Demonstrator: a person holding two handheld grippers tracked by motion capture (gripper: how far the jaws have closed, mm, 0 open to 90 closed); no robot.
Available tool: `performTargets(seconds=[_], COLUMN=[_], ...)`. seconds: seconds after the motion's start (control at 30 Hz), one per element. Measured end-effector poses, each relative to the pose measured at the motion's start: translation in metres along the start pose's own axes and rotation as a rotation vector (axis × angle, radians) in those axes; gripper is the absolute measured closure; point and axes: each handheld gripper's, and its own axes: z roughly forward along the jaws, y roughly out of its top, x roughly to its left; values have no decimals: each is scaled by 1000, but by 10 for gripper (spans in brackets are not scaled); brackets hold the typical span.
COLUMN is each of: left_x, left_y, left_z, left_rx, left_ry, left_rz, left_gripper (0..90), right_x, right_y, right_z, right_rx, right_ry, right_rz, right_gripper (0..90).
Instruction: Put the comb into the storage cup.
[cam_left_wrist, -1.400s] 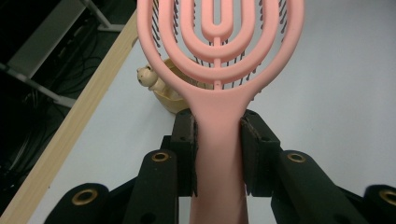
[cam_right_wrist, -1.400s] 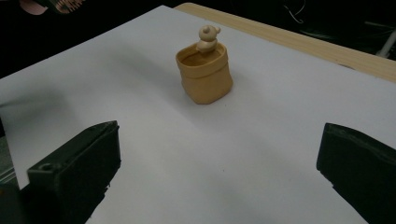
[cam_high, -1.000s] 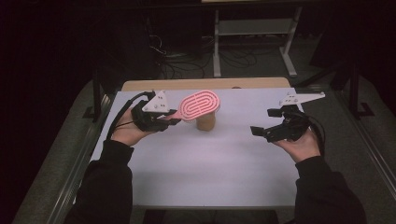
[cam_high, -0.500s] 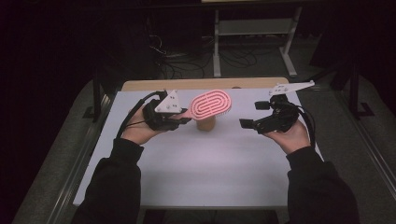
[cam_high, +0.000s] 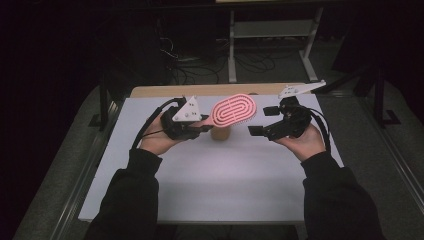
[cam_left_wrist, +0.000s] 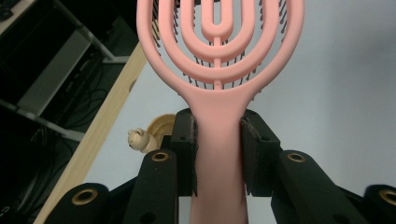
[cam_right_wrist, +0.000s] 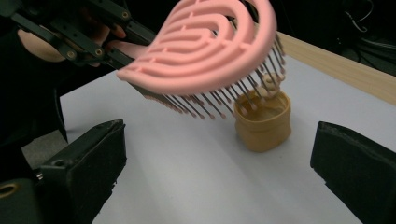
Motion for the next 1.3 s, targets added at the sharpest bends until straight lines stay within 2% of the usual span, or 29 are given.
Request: performTargets(seconds=[0.3, 0.5, 0.6, 0.77, 0.93, 1.13, 1.3], left_x=[-7, -7, -6, -6, -6, -7, -10], left_y=[-2, -1, -2, -5, -7, -10, -14], left_z=[7, 11, 11, 14, 17, 23, 28], left_rx=[-18, -23, -25, -15, -6, 9, 23], left_ry=[11, 17, 19, 24, 26, 32, 36], left_rz=[-1, -5, -17, -28, -37, -57, -68], left_gripper=[701, 701, 701, 702, 702, 702, 702], right_x=[5, 7, 5, 1, 1, -1, 0], right_y=[8, 16, 21, 25, 26, 29, 31], right_z=[11, 19, 19, 15, 15, 18, 21], right_rx=[12, 60, 71, 27, 20, 11, 29], right_ry=[48, 41, 50, 91, 79, 90, 83], right_rz=[4, 0, 19, 58, 74, 117, 121], right_gripper=[49, 48, 116, 190, 264, 300, 317])
